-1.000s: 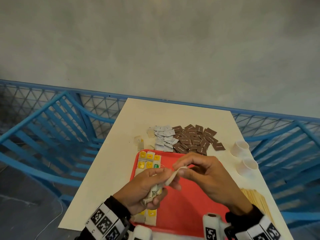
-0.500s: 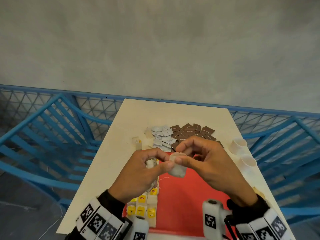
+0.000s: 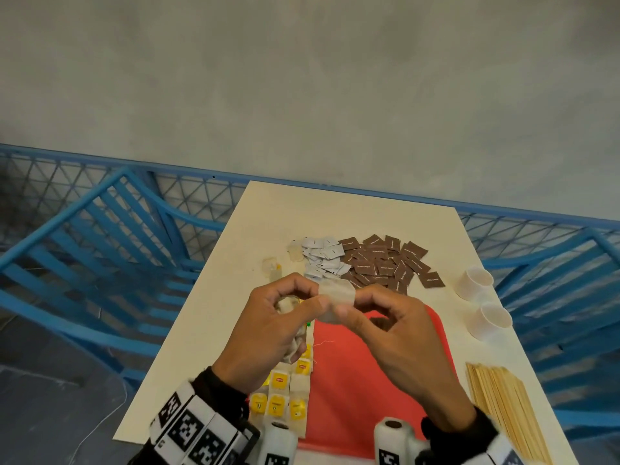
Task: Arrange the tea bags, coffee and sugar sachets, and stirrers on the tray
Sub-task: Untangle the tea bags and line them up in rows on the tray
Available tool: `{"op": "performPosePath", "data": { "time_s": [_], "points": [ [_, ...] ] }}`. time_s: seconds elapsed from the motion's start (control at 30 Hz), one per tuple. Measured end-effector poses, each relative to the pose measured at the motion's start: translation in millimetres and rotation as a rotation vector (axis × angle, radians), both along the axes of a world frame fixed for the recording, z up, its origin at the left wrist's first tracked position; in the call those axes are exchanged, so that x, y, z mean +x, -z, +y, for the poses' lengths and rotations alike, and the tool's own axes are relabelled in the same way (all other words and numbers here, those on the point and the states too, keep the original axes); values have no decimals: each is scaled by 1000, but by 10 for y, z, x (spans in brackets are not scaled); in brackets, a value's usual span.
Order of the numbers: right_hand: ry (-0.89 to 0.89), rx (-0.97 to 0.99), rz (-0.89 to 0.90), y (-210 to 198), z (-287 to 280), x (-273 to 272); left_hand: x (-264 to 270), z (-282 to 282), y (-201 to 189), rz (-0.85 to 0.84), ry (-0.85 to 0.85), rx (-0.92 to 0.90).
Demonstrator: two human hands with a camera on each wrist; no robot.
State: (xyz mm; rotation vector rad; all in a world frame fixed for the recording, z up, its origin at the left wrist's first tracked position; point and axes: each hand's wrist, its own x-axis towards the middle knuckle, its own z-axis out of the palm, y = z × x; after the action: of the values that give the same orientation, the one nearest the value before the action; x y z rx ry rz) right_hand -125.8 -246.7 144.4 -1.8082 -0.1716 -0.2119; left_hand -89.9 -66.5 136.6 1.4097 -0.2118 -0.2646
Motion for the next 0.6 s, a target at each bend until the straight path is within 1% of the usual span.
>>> {"op": "performPosePath", "data": {
  "time_s": [0.1, 0.17, 0.27, 0.4, 0.5, 0.6],
  "points": [
    [80, 52, -16, 53, 8, 55, 15, 31, 54, 25, 3, 36],
    [105, 62, -12, 47, 13, 81, 16, 44, 77, 41, 9, 23],
    [88, 61, 6, 24, 45, 110, 20, 6, 23, 77, -10, -49],
    [82, 93, 6, 45, 77, 149, 79, -24, 156, 65, -54, 30],
    [91, 75, 8, 86, 92, 190, 57, -6, 174, 112, -58, -1],
    [67, 86, 29, 137, 155, 221, 63, 33, 230, 99, -89, -12]
  ]
}}
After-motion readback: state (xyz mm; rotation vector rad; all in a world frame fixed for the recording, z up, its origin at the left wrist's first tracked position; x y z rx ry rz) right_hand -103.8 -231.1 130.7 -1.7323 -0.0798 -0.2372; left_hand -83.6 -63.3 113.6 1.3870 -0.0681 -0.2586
